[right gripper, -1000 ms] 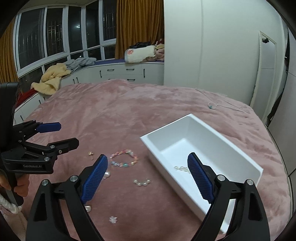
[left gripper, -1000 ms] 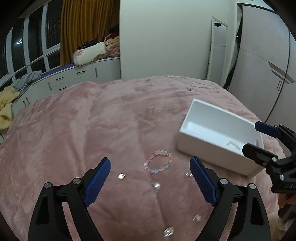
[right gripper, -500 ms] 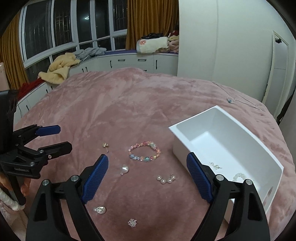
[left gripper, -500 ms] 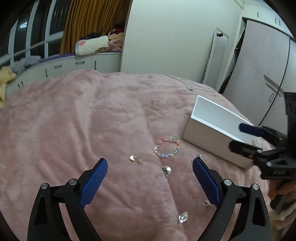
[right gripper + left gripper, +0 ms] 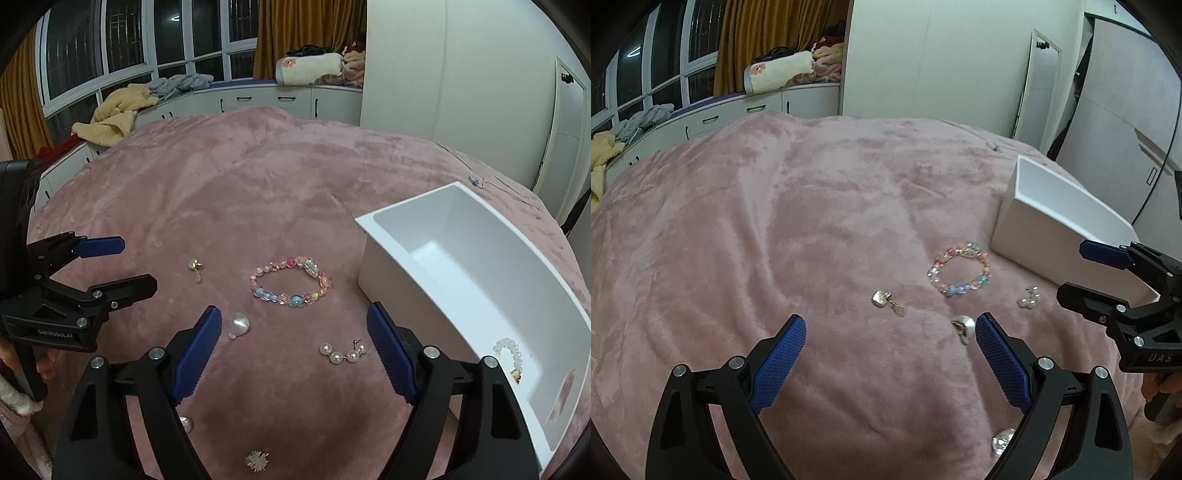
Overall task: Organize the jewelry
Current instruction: 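Lift both tools out of the box and move back over the bed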
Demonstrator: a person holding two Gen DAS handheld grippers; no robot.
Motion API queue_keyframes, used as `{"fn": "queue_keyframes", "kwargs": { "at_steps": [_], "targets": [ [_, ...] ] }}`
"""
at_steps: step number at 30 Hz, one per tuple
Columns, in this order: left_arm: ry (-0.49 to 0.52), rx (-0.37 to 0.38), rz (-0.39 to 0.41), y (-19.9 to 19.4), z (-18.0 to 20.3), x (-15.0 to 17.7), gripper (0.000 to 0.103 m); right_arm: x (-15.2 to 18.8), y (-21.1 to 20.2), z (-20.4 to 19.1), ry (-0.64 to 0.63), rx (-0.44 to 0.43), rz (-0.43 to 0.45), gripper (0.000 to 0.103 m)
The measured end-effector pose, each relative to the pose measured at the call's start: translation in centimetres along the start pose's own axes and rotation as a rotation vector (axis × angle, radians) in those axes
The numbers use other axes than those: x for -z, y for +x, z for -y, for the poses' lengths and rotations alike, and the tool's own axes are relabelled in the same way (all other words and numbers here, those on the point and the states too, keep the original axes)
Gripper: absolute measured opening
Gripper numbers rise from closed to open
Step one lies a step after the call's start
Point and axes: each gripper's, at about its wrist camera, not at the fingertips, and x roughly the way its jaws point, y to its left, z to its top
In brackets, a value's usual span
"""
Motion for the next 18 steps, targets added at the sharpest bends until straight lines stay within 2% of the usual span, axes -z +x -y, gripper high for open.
{"fn": "queue_keyframes", "kwargs": {
  "at_steps": [8, 18],
  "targets": [
    [-0.010, 0.017, -0.048, 3.6, -0.3, -0.2, 0.094, 1.1, 2.7, 0.9, 0.021, -0.016, -0.039, 0.077],
    [0.011, 0.000, -0.074, 6.5, 0.0, -0.8, 0.094, 2.6, 4.8, 3.3, 0.062, 0.000, -0.078, 0.074]
  ]
}}
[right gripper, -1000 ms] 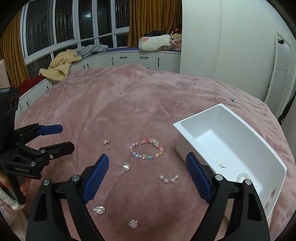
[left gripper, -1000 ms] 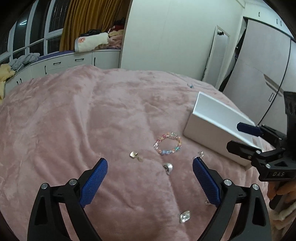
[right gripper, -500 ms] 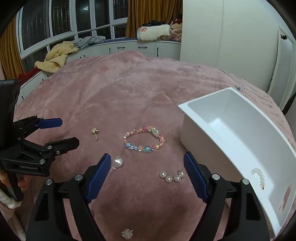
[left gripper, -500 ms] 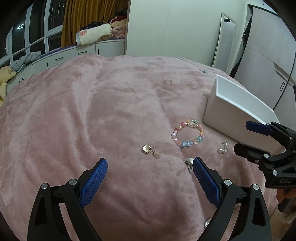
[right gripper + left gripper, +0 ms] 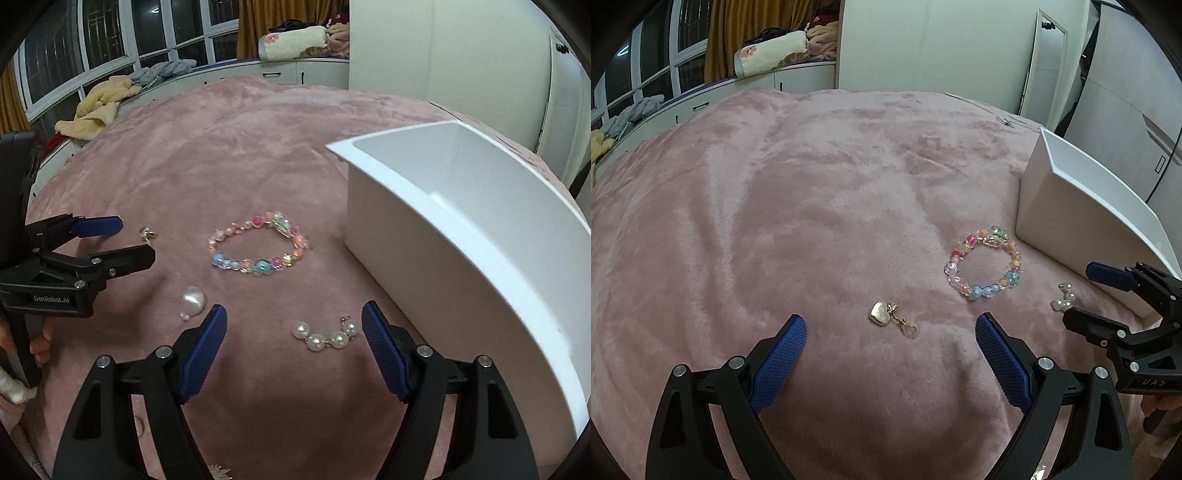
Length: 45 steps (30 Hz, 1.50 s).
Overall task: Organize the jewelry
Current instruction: 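Lift both tools out of the box and move back over the bed, then grasp the gold heart earring with the left tool while the right tool grasps the pearl earrings, then carry both earrings into the white box and open both tools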
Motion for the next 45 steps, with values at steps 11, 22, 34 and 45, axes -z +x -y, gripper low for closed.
{"fn": "queue_keyframes", "kwargs": {
  "at_steps": [11, 22, 34, 45],
  "targets": [
    [0.039, -0.020, 0.002, 1.2, 0.3, -0.1, 0.092, 1.1, 2.1, 0.6, -0.007, 0.007, -0.038, 0.059],
    [0.001, -0.036, 0.008, 1.5, -0.8, 0.0, 0.058, 1.8, 2.2, 1.0, 0.006, -0.061, -0.071, 0.028],
    [-0.058, -0.021, 0.003, 1.0, -1.6, -0.2, 0.017, 1.7, 0.8, 0.2, 0.011, -0.105, -0.072, 0.023],
    [-0.056, -0.006, 0.014, -1.0, -0.7, 0.2, 0.010, 1.1, -1.8, -0.5, 0.008, -0.138, -0.038, 0.023]
  ]
}}
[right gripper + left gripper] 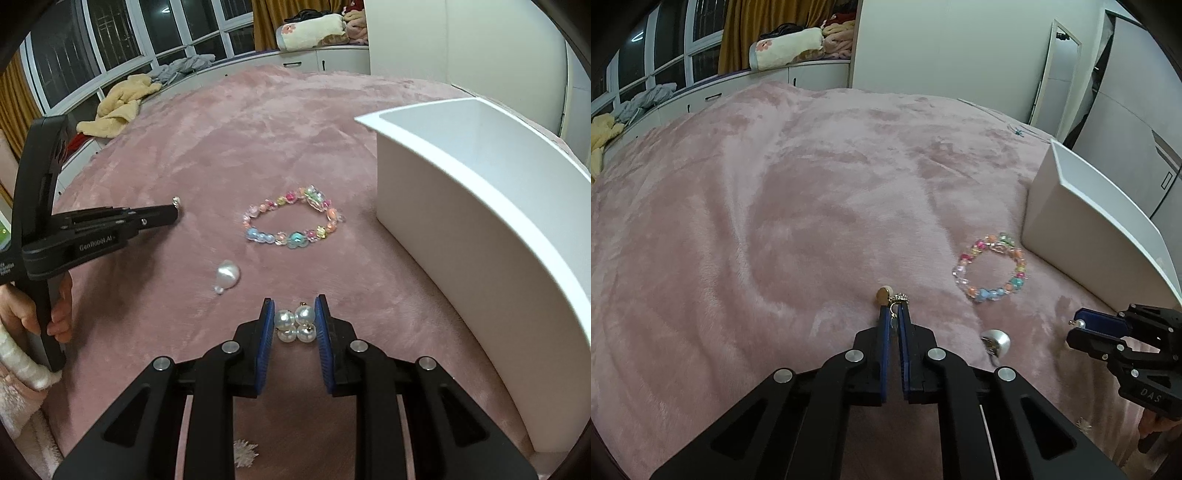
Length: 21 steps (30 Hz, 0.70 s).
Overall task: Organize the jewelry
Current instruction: 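Carry both earrings into the white box and open both tools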
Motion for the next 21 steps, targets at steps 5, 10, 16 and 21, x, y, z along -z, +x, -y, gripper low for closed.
{"fn": "queue_keyframes", "kwargs": {
  "at_steps": [5, 10, 16, 21],
  "targets": [
    [0.015, 0.002, 0.012, -1.5, 1.2, -0.1, 0.010, -0.2, -1.8, -0.3, -0.006, -0.003, 0.035, 0.023],
    [0.033, -0.011, 0.035, -3.3, 2.5, -0.9, 0.010, -0.7, -4.5, -0.4, -0.007, -0.007, 0.085, 0.023],
    [0.047, -0.027, 0.069, -6.1, 4.6, -2.6, 0.010, -1.6, -8.0, 0.0, -0.005, -0.008, 0.157, 0.023],
    [0.062, -0.015, 0.108, -8.5, 6.8, -4.1, 0.010, -2.2, -10.7, 0.7, 0.000, 0.004, 0.207, 0.023]
  ]
}}
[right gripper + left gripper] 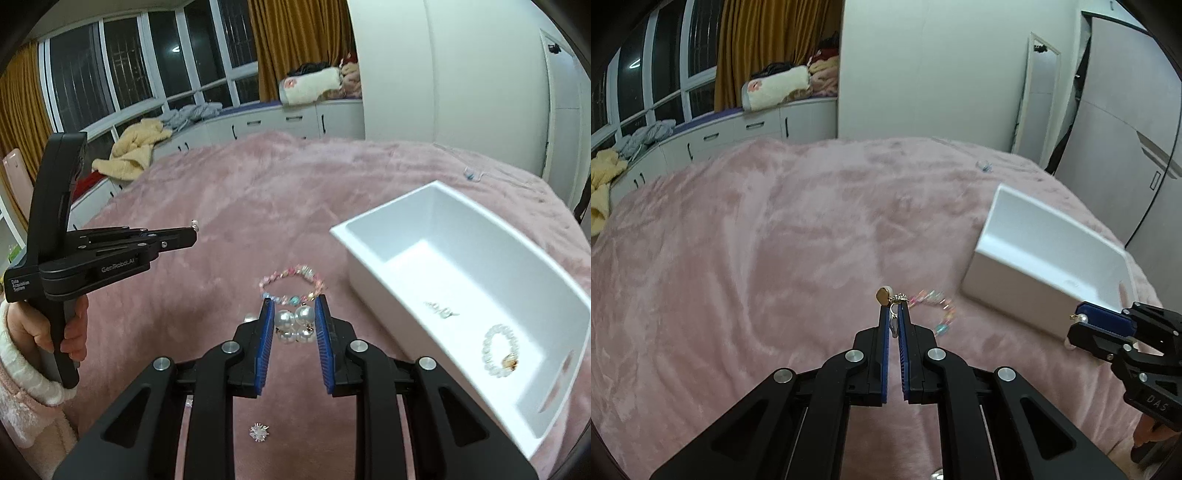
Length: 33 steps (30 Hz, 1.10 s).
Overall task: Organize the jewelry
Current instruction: 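Carry both earrings into the white box and open both tools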
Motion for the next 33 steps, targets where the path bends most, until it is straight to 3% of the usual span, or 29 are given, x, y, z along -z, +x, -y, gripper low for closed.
{"fn": "queue_keyframes", "kwargs": {
  "at_steps": [15, 25, 33],
  "targets": [
    [0.127, 0.095, 0.073, -2.8, 9.2, -4.1, 0.010, -2.0, -6.4, 5.1, 0.032, 0.092, 0.120, 0.023],
    [0.207, 0.166, 0.073, -1.2, 15.7, -6.2, 0.010, -2.0, -8.7, 9.9, 0.073, 0.160, 0.147, 0.023],
    [0.253, 0.192, 0.027, 2.2, 19.5, -7.2, 0.010, -1.1, -8.8, 13.3, 0.107, 0.198, 0.125, 0.023]
  ]
}}
